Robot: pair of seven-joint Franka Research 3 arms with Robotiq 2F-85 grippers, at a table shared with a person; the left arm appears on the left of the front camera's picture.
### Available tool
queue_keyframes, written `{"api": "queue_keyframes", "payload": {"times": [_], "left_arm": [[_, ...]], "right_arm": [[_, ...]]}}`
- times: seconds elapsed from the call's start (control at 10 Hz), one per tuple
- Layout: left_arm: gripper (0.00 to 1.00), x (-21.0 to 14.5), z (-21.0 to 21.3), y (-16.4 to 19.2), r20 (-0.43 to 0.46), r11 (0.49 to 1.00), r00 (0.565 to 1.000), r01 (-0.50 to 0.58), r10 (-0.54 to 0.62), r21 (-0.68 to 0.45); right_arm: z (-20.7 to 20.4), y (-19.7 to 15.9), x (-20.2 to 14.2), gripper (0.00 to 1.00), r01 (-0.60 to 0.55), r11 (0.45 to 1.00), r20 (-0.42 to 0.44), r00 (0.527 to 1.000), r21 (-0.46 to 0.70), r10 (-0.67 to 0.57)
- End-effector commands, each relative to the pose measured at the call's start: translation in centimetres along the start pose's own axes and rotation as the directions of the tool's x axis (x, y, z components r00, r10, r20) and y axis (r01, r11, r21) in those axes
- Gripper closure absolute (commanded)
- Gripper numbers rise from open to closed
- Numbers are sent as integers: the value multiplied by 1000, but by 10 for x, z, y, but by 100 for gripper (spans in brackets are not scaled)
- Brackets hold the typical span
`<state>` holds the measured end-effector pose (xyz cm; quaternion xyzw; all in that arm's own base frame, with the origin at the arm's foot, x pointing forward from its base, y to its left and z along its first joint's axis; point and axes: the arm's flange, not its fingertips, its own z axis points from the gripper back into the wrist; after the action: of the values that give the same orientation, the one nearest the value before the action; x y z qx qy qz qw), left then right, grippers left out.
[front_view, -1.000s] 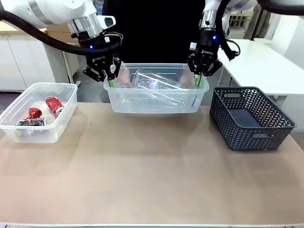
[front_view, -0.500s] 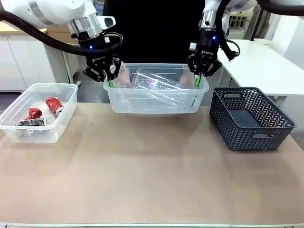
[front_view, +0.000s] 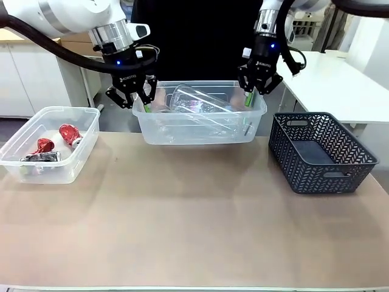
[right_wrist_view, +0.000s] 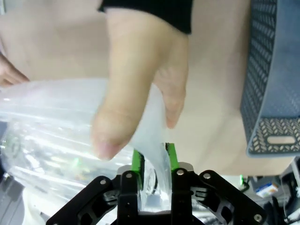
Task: Sort the waste into each basket.
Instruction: Release the Organizing box you were holding.
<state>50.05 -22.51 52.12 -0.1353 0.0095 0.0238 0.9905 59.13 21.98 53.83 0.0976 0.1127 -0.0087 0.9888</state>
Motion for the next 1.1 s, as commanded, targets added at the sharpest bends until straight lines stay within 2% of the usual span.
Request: {"api": "queue_keyframes", "payload": {"times": [0.0, 0.1, 0.2, 0.3, 0.6, 1.0], "left_arm": [[0, 3, 10, 4, -14, 1000, 1000, 20, -20, -17], [0, 2, 11, 5, -8, 999, 1000, 18, -18, -28], [4, 2, 12, 4, -6, 999, 1000, 22, -22, -34], [0, 1, 15, 5, -2, 999, 1000, 19, -19, -34], [0, 4, 17, 12, -3, 999, 1000, 2, -2, -48], [0, -1, 23, 17, -2, 997, 1000, 5, -5, -73]], "right_arm": [[-18, -7, -36, 39, -19, 1000, 171, 985, -4, 19], [-18, -9, -46, 0, -37, 999, 203, 978, -6, 38], [-18, -12, -50, 0, -38, 999, 213, 976, -22, 42], [-17, -15, -56, 0, -44, 999, 216, 975, -23, 47], [-5, -20, -72, 0, -64, 998, 224, 972, -15, 65], [2, -13, -70, 0, -43, 999, 212, 976, -15, 45]]}}
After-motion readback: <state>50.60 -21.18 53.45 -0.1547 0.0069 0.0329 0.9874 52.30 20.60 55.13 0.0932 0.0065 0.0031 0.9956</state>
